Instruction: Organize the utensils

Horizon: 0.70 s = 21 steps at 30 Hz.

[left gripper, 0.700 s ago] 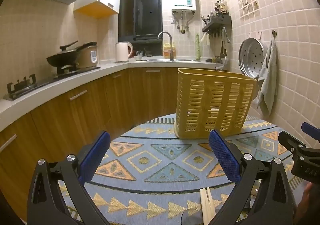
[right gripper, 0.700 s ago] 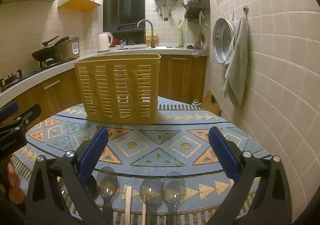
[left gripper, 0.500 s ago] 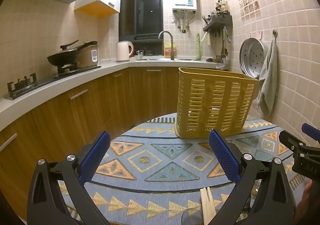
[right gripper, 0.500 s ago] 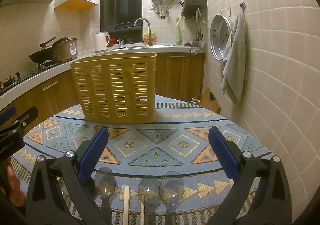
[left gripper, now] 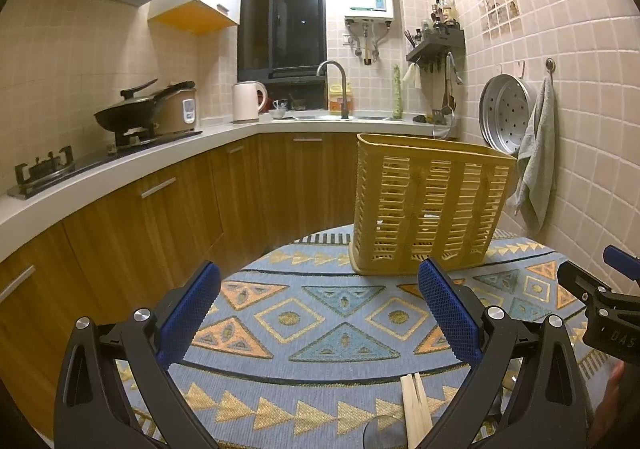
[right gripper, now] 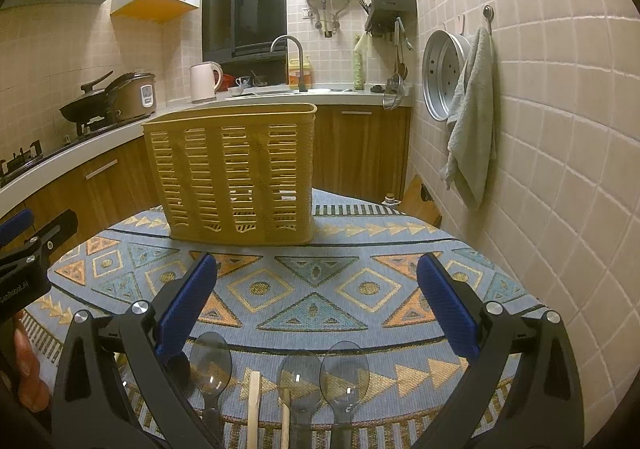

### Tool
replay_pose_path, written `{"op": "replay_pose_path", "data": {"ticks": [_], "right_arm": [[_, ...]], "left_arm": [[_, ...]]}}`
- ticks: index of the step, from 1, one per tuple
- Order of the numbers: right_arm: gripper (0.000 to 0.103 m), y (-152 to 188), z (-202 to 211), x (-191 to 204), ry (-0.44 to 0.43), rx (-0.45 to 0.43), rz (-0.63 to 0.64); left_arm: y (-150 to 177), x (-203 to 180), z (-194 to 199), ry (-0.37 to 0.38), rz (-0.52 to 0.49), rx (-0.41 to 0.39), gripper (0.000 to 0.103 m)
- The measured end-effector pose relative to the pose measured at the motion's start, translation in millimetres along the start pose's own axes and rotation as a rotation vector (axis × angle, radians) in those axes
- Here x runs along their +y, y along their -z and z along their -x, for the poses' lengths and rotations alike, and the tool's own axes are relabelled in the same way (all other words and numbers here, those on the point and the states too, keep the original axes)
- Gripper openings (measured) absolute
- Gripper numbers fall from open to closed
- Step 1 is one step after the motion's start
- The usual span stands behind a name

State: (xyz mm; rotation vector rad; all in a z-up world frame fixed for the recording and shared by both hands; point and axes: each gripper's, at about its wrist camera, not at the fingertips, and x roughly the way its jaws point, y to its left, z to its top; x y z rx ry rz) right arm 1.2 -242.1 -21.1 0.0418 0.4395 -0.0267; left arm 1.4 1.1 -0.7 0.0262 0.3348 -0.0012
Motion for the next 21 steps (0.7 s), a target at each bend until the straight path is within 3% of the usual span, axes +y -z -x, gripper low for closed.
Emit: {"op": "replay_pose_path", "data": {"ticks": [21], "right_arm": [[0.095,-0.5,-0.2,-0.5,0.001,-0.001,0.006]], "left_arm": [[-0.6,-1.4,1.3,0.001,-0.005,0.009,0.096]]}}
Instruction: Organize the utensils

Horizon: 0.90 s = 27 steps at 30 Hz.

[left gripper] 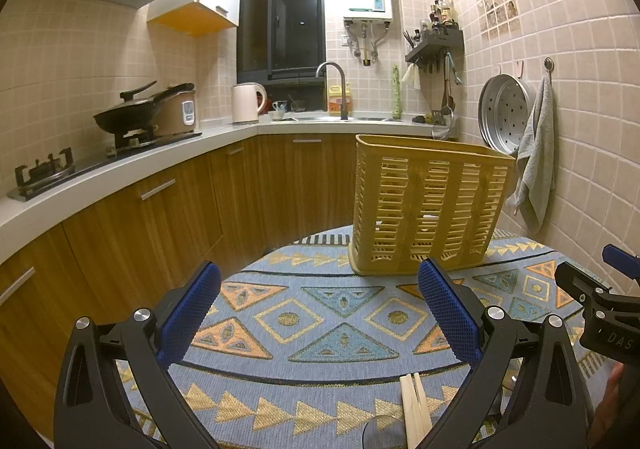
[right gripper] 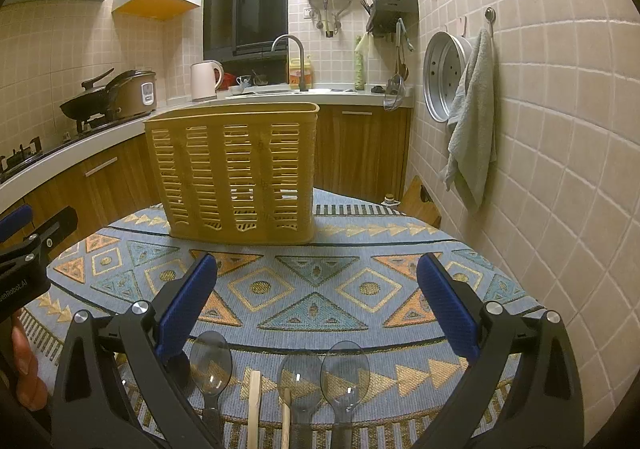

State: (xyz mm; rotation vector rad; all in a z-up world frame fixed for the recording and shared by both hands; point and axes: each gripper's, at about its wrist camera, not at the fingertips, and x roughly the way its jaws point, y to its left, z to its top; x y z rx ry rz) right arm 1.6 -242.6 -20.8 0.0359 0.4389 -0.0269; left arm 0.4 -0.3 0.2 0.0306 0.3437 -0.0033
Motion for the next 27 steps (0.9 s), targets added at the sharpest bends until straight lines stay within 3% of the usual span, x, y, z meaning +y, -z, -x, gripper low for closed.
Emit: {"op": "replay_pose_path", "data": {"ticks": [27], "right_arm": [[0.095,0.7,1.6,6.6,0.009,-0.004,0.023]], "left_arm": [[-3.0,-1.5,2.9,0.005,0.003,-0.002,0.096]]}}
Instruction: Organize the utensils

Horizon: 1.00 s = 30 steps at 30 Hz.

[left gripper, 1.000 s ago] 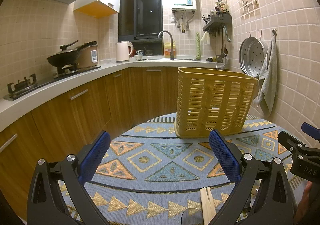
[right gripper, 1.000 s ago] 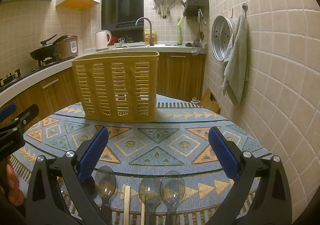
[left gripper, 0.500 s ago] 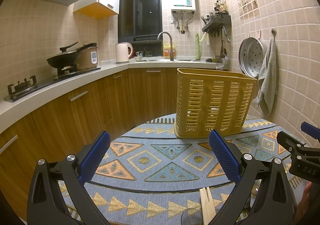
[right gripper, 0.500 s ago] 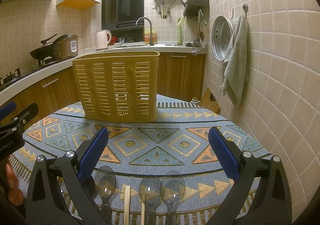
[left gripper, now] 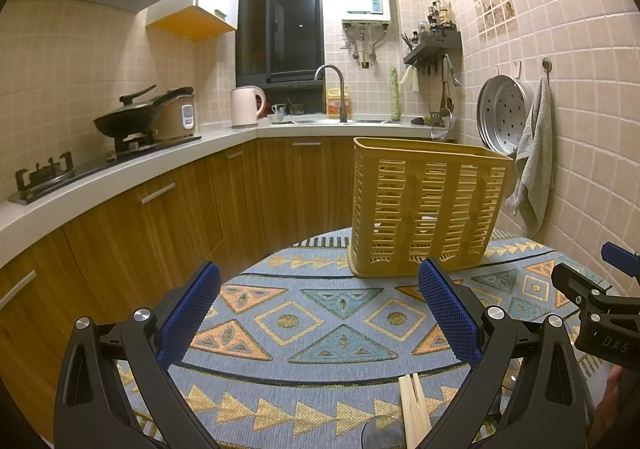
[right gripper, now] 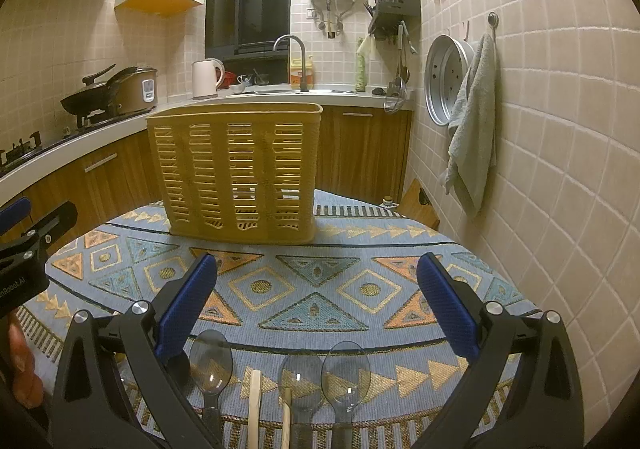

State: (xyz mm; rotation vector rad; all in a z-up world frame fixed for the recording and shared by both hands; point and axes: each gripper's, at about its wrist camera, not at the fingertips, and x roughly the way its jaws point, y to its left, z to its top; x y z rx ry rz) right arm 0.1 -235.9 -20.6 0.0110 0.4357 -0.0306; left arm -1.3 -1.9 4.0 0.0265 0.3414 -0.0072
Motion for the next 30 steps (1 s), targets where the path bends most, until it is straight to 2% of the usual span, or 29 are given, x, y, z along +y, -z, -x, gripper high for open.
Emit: {"op": "replay_pose_path", "data": {"ticks": [10,15,16,18,19,20,23,24,26,27,30], "right_arm": [[0.095,-0.6,1.9,-1.9,0.007,-0.011,-0.009],[0.095,-4.7,0.0,-6.6,0.008,0.005,-0.021],[0.095,-5.3,-1.0,-6.9,0.005,0.015,-0.021],[0.093,-7.0,-1.6,-7.0,0.006,0.033,-0.016],[0.093,-8.2,-2.0,-6.7,0.003,0.046,-0.01],[0.089,-10.1,-3.1,-6.0,-0.006,0.07,-0.003],[0.082,-14.4,-6.4,-6.1,-0.034,0.142,0.009],[0.08,-15.0,-7.4,-6.9,-0.044,0.16,0.009],[0.076,-15.4,-8.9,-9.5,-0.061,0.203,0.012],[0.071,-15.8,-9.1,-10.8,-0.067,0.228,0.014],[0.066,-15.2,-8.7,-14.2,-0.082,0.27,0.015]], "left_arm": [[-0.9,2.4,-1.8,0.015,0.014,0.026,0.096],[-6.7,24.1,-11.6,0.06,0.106,0.172,0.094],[-7.0,27.0,-10.0,0.076,0.112,0.155,0.092],[-8.5,31.5,-11.3,0.113,0.114,0.218,0.088],[-6.0,29.9,-11.0,0.109,0.076,0.21,0.083],[-4.1,29.0,-13.5,0.115,0.043,0.26,0.074],[-2.4,33.9,-23.8,0.139,-0.03,0.503,0.069],[-1.0,33.7,-25.1,0.176,-0.032,0.548,0.068],[6.3,31.1,-21.0,0.251,0.02,0.548,0.054],[8.8,28.9,-19.3,0.275,0.028,0.561,0.052],[20.9,20.7,-15.5,0.338,0.044,0.613,0.05]]}}
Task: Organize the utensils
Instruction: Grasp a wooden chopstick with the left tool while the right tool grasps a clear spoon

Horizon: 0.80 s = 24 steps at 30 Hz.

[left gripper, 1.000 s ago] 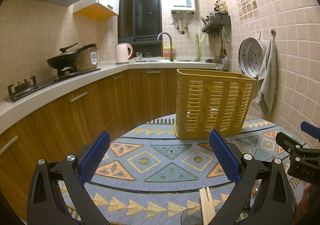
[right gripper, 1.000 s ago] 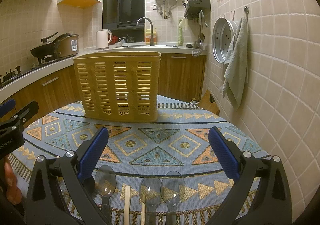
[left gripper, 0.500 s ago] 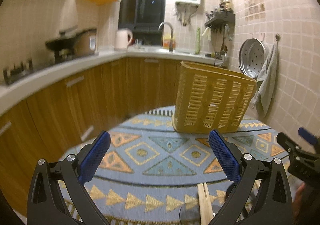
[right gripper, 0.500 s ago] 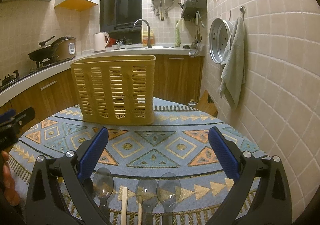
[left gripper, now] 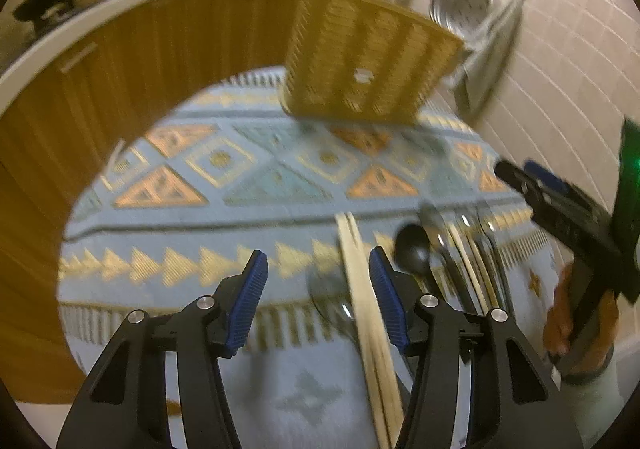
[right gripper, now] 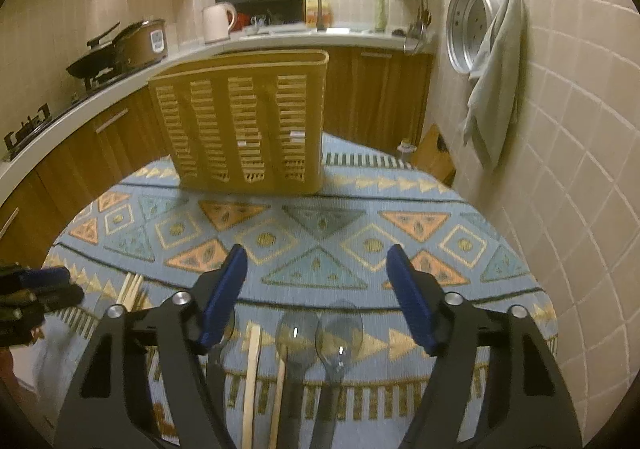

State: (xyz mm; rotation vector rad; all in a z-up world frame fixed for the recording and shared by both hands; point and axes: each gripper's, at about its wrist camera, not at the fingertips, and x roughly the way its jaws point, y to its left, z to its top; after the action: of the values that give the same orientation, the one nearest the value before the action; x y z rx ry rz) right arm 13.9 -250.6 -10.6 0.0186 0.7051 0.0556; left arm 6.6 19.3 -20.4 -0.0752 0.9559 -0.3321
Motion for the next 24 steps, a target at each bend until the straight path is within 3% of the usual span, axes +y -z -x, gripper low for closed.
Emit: {"op": "replay_pose_path", "data": {"ticks": [3,13,20,21,22,24], "right_arm": [[0.065,3.1,0.6,-0.8,-0.002,0.027,0.009],[0.064,13.0,2.8,-6.9,-0.001,0.05,0.012],[0.064,16.5,4.1,-20.0,0.012,0.063,-0.019],[0.064,16.3,4.8,-22.5,0.013,0.066,-0.023],[0.064,16.0,4.9,-25.1,0.011,0.073,-0.03],[0.064,15.7,3.7,-29.2,0.0,0.089,-0.042]], "left_arm": [[9.9,-6.3,-7.4,0.051,0.005,0.059,0.038],[17.7,-28.6,-27.2,-0.088,-0.058,0.112,0.033],[17.4,-19.2,-23.7,-0.049,-0.028,0.117,0.03],[17.1,-16.4,-22.1,-0.038,-0.02,0.112,0.026],[16.9,-14.2,-22.6,-0.035,-0.015,0.111,0.007],[16.8,-6.9,-22.1,0.005,0.012,0.122,0.002]]}}
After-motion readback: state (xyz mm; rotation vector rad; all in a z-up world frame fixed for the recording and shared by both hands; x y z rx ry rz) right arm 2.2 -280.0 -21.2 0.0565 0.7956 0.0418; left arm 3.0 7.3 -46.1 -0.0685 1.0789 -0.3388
